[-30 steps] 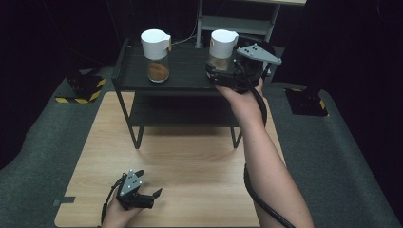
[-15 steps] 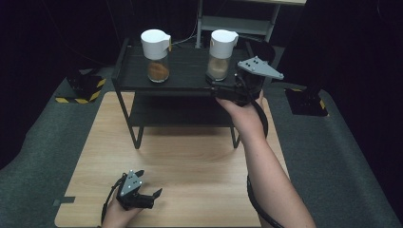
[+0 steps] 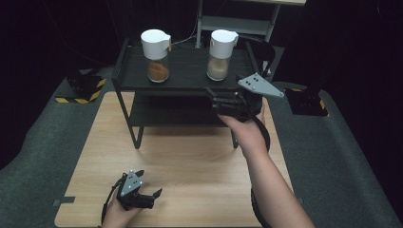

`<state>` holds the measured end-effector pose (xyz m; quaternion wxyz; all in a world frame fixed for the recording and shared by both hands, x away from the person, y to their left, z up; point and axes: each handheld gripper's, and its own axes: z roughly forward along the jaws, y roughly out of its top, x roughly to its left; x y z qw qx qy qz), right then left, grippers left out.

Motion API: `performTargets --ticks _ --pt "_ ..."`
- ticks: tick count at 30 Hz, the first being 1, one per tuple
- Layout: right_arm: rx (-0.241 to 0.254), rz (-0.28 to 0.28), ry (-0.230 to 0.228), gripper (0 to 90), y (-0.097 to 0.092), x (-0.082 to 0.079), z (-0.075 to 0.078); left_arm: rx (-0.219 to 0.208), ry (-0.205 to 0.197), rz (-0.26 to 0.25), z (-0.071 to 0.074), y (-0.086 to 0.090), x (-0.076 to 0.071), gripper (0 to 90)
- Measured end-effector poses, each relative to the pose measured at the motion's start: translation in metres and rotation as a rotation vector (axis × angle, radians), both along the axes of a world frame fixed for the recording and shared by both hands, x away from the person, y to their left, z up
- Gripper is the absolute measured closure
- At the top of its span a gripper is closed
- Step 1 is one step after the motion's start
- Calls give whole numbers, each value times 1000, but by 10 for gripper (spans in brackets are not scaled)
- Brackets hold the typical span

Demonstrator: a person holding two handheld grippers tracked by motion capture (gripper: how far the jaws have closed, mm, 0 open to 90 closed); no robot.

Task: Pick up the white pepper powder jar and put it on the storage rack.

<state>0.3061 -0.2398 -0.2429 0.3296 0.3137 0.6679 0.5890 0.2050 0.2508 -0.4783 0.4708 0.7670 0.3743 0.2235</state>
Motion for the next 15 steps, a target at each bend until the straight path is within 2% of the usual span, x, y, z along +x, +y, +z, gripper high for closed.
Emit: performTargets --ticks 3,15 --pt "-18 4 7 0 -4 -4 -10 0 1 0 0 0 0 15" --pt "-33 21 24 0 -12 -15 -36 0 1 2 0 0 0 15"
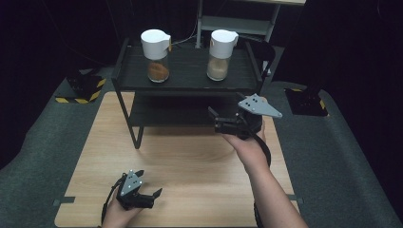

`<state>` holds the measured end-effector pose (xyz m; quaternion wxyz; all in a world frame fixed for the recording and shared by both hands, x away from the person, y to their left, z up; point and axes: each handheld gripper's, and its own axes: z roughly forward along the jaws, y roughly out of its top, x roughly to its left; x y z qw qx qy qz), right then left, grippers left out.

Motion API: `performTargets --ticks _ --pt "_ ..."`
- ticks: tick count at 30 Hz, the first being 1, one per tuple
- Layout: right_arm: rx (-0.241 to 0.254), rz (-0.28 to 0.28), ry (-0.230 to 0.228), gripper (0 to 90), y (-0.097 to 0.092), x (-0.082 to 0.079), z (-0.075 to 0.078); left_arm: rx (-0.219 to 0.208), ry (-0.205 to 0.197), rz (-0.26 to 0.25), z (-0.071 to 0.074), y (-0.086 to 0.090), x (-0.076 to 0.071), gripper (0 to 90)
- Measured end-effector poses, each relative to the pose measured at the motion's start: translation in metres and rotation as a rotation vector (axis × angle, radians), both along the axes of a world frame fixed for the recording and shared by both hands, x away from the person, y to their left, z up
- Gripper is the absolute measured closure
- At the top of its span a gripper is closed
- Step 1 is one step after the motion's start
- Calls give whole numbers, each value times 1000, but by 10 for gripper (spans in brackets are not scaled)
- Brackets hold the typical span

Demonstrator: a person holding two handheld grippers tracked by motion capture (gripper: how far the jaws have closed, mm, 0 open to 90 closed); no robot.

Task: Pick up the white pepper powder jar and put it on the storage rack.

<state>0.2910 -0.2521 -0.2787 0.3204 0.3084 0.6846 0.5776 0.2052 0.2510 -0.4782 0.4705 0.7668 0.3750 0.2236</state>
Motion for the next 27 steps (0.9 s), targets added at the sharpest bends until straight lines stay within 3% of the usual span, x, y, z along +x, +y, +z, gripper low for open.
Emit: performTargets --ticks 8,27 --pt "-39 15 8 0 -3 -11 -18 1 1 -1 0 0 0 15" --pt "-71 5 95 1 -26 -25 -75 13 -2 -3 1 -2 1 15"
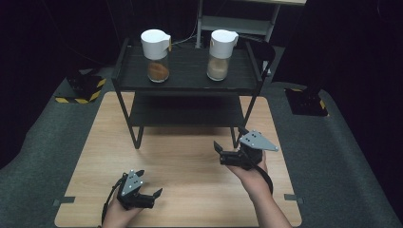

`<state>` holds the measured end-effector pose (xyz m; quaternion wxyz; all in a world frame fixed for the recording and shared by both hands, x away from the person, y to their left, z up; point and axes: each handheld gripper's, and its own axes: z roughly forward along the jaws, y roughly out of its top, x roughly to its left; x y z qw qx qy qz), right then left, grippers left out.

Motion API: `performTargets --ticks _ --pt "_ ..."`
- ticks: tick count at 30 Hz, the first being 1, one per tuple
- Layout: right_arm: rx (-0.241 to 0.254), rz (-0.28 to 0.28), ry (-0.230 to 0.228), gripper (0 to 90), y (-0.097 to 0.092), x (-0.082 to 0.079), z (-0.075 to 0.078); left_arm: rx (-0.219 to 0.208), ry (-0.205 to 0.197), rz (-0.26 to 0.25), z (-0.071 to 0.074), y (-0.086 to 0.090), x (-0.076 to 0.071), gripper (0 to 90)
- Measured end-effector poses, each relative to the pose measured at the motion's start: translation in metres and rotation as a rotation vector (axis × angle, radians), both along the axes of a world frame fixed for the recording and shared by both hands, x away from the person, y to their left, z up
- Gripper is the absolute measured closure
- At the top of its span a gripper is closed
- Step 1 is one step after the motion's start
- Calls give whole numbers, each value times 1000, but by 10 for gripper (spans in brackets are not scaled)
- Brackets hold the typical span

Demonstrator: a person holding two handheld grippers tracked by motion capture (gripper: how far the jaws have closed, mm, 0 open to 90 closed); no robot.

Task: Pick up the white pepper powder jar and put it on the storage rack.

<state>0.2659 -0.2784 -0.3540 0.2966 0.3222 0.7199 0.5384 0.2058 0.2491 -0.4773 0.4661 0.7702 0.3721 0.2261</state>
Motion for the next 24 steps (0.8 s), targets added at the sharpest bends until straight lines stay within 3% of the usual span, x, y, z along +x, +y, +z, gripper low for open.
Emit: performTargets --ticks 24 --pt "-31 -10 87 9 -14 -12 -51 3 1 -1 0 0 0 15"
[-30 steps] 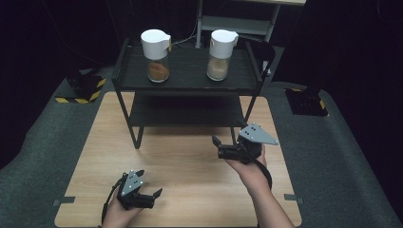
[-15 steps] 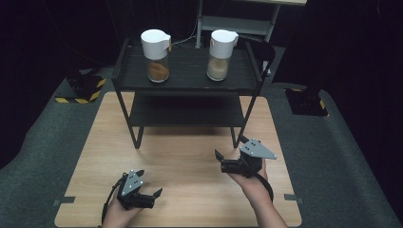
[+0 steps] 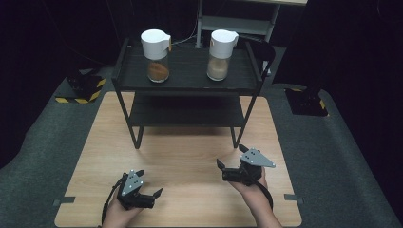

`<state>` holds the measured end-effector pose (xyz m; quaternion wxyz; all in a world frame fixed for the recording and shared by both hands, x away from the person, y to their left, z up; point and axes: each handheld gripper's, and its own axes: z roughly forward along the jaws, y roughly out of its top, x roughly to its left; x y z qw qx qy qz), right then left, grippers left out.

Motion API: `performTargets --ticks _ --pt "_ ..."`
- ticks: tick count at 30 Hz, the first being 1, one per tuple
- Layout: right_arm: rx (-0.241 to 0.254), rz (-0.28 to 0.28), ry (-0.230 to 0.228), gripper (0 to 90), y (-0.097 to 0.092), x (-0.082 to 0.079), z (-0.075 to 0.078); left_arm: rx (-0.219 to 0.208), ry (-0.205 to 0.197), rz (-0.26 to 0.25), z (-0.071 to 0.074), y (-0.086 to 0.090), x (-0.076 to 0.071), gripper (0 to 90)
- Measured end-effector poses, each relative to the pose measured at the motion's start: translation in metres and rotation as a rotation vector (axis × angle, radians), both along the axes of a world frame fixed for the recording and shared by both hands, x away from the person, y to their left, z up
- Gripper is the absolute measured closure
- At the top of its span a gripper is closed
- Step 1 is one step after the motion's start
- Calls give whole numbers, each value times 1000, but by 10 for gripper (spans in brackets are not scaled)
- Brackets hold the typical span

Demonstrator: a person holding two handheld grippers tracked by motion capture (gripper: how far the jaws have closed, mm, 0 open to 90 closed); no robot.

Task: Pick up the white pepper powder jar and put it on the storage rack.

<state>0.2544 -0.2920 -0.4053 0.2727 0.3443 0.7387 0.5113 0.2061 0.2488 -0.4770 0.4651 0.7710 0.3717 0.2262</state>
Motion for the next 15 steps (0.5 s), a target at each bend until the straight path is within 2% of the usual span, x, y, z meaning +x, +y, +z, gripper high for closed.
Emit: performTargets --ticks 15 --pt "-25 -24 64 14 -7 -1 -34 8 -1 1 0 -2 0 14"
